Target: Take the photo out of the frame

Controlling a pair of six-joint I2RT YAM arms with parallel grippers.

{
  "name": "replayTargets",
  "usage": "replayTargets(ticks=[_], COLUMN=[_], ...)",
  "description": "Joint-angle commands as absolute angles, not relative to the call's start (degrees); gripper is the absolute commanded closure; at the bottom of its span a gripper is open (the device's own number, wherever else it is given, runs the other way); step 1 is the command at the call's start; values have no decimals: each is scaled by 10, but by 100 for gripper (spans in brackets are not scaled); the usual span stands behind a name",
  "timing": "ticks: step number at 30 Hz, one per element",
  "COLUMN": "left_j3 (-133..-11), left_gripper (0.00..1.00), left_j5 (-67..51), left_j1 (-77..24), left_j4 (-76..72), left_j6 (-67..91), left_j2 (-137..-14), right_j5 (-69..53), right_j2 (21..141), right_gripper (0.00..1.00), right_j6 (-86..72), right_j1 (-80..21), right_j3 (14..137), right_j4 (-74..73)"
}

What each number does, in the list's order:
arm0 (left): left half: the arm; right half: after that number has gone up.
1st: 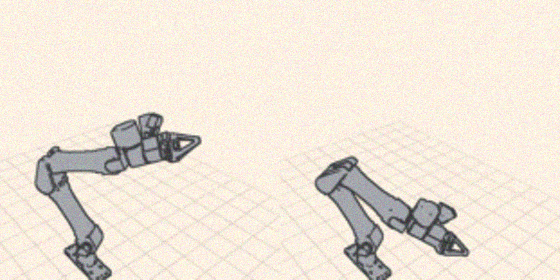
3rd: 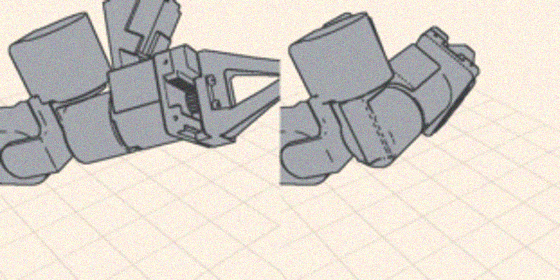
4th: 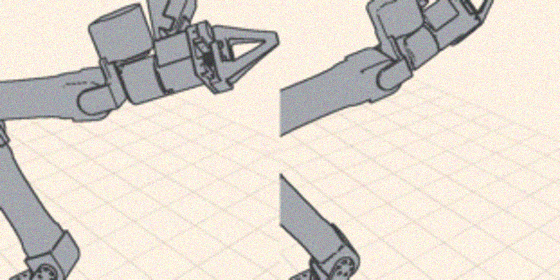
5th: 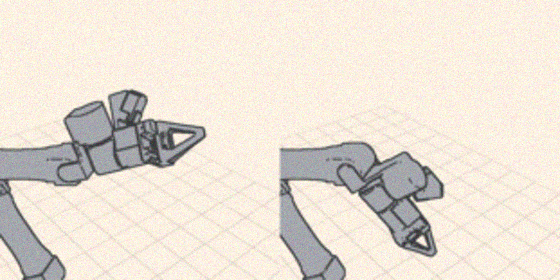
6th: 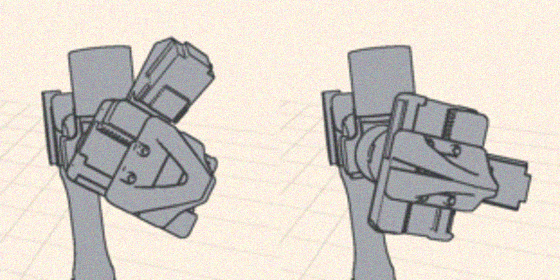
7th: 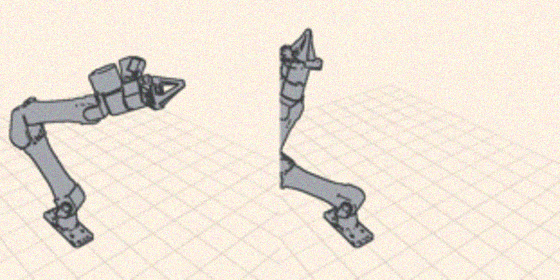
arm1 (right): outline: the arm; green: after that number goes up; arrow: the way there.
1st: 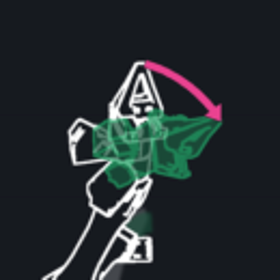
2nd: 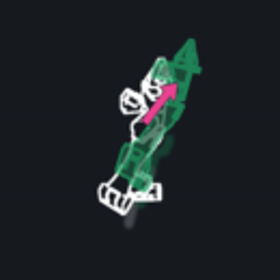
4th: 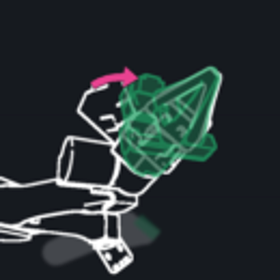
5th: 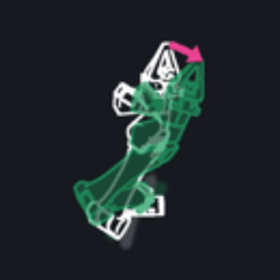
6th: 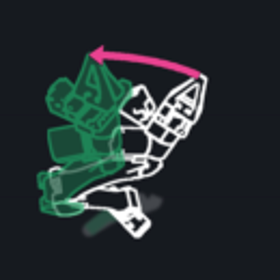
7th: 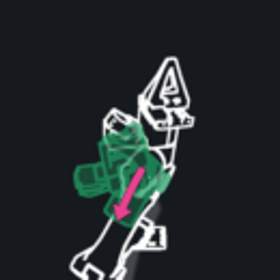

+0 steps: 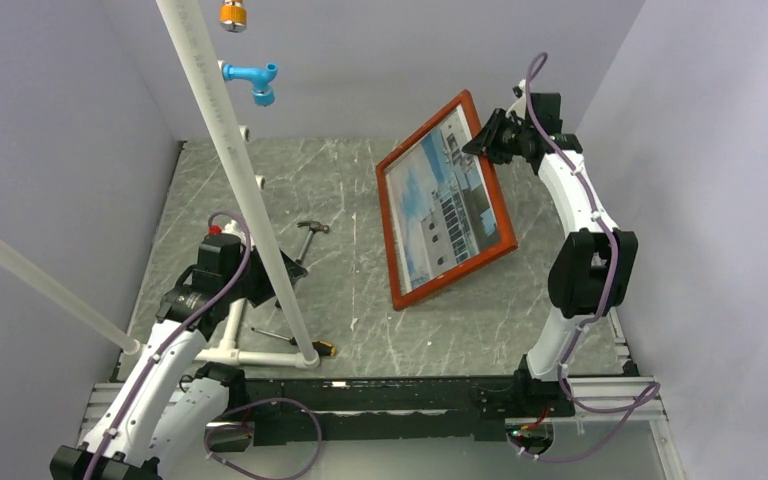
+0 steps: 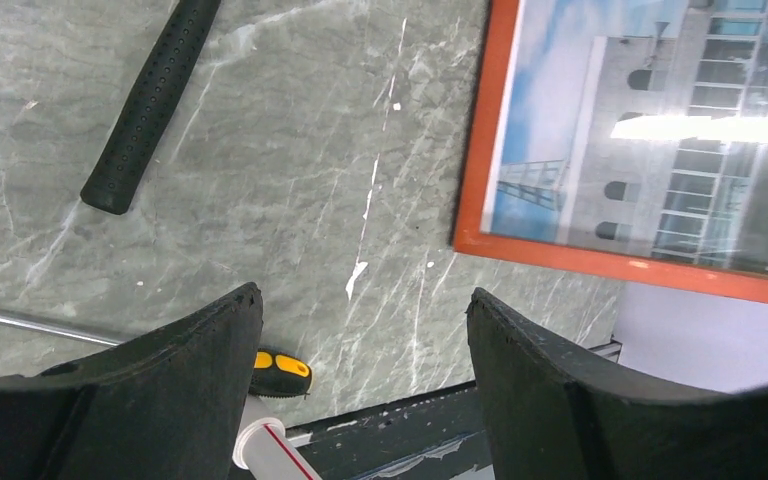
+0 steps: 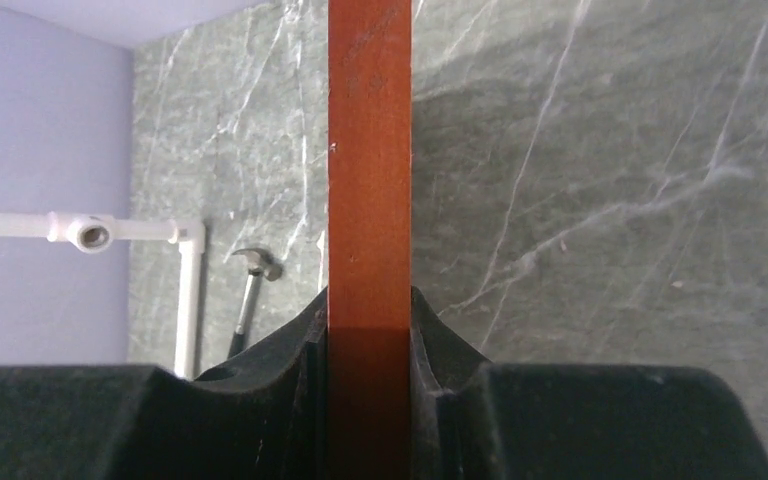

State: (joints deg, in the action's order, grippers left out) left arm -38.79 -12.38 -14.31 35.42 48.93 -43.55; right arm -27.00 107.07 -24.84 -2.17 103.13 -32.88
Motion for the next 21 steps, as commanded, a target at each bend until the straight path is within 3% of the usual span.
replayTargets(ticks=[1,13,21], left_j3=[-386,-379,-371], left_gripper=[22,22,22], left_j5=[-133,-145,-145], left_j1=[-140,-140,-140], left_j4=[354,355,353], left_j6=[479,484,488], left_j2=[-417,-405,-402], right_j5=[-330,-395,-360], right_j2=[1042,1071,1080], right_gripper=[100,100,100], right_j6=[-299,-399,-449], right_j1=[-41,-40,-40], right_j3=[886,727,637], right_j4=[-205,17,149])
